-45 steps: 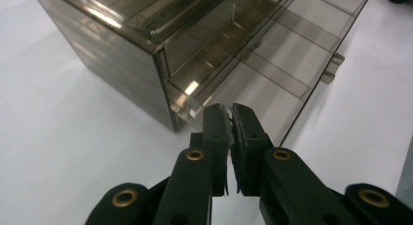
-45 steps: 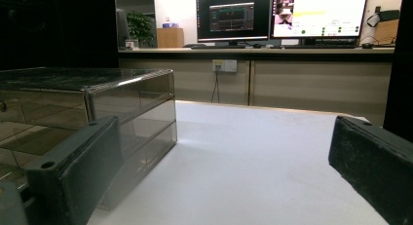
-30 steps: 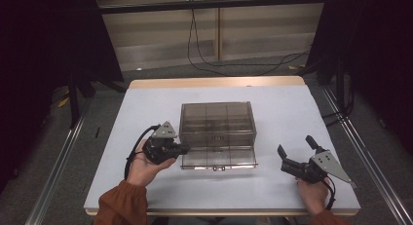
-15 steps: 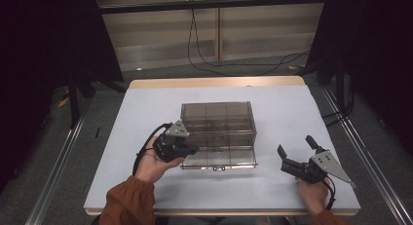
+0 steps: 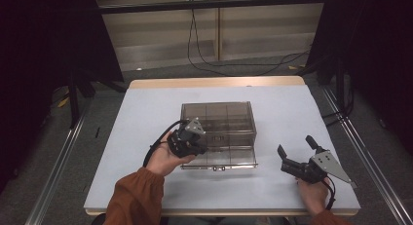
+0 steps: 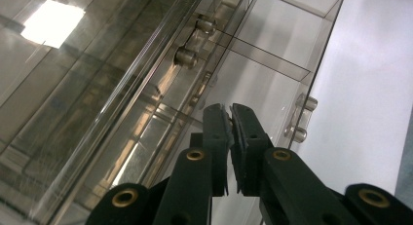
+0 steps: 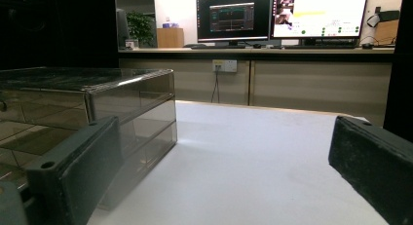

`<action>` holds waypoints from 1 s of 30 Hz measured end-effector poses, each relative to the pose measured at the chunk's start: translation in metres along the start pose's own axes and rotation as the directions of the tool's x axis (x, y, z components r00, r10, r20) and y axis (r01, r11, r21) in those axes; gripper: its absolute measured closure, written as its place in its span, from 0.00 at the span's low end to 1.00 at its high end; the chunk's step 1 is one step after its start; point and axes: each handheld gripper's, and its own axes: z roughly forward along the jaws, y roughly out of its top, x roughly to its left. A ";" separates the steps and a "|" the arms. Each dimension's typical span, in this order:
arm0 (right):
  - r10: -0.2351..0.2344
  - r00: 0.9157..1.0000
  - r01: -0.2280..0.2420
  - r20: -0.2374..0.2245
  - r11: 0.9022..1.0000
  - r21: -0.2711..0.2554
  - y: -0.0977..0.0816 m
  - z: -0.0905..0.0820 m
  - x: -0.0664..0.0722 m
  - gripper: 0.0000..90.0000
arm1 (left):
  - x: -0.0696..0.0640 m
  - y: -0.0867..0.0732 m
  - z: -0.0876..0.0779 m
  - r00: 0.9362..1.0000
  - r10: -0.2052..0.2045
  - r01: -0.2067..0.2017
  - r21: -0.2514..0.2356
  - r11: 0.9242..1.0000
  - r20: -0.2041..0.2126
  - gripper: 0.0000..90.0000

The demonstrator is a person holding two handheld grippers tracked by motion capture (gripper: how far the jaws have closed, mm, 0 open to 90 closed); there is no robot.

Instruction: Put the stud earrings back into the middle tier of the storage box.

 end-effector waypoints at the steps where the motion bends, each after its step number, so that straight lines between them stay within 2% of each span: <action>1: 0.000 1.000 0.000 0.002 1.000 0.002 0.000 0.000 0.000 0.00 | 0.000 0.000 0.000 1.000 0.000 0.000 0.000 1.000 0.000 0.95; 8: 0.000 1.000 0.000 0.000 1.000 0.000 0.000 0.000 0.000 0.00 | -0.001 0.013 0.011 1.000 0.024 -0.025 0.045 0.999 0.009 0.95; 9: -0.001 1.000 0.001 -0.001 1.000 0.000 0.000 0.000 0.000 0.00 | -0.002 0.016 0.015 0.999 0.034 -0.035 0.069 0.997 0.014 0.95; 11: 0.000 1.000 0.000 0.000 1.000 0.000 0.000 0.000 0.000 0.00 | -0.003 0.019 0.017 0.999 0.046 -0.048 0.086 0.995 0.018 0.95; 20: 0.000 1.000 0.000 0.000 1.000 -0.001 0.000 0.000 0.000 0.00 | -0.007 0.026 0.028 0.997 0.071 -0.075 0.143 0.987 0.037 0.95; 21: 0.000 1.000 0.000 0.000 1.000 0.000 0.000 0.000 0.000 0.00 | -0.008 0.027 0.030 0.997 0.073 -0.078 0.152 0.985 0.039 0.95; 22: 0.000 1.000 0.000 0.000 1.000 0.000 0.000 0.000 0.000 0.00 | -0.009 0.030 0.033 0.995 0.089 -0.096 0.179 0.979 0.047 0.95; 25: 0.000 1.000 0.000 -0.002 1.000 -0.001 0.000 0.000 0.000 0.00 | -0.010 0.032 0.037 0.995 0.085 -0.093 0.189 0.978 0.052 0.95; 26: 0.000 1.000 0.000 -0.002 1.000 0.000 0.000 0.000 0.000 0.00 | -0.009 0.034 0.040 0.994 0.093 -0.104 0.214 0.971 0.064 0.95; 27: 0.000 1.000 0.000 -0.002 1.000 0.000 0.000 0.000 0.000 0.00 | -0.009 0.034 0.040 0.994 0.093 -0.104 0.214 0.971 0.064 0.95; 28: 0.000 1.000 0.000 -0.001 1.000 -0.001 0.000 0.000 0.000 0.00 | -0.007 0.035 0.041 0.993 0.095 -0.108 0.233 0.966 0.067 0.95; 29: -0.001 1.000 0.001 -0.002 1.000 -0.002 0.000 0.000 0.000 0.00 | -0.007 0.036 0.043 0.994 0.089 -0.104 0.237 0.966 0.070 0.95; 30: -0.001 1.000 0.001 -0.002 1.000 -0.002 0.000 0.000 0.000 0.00 | -0.006 0.037 0.044 0.991 0.106 -0.121 0.248 0.961 0.076 0.95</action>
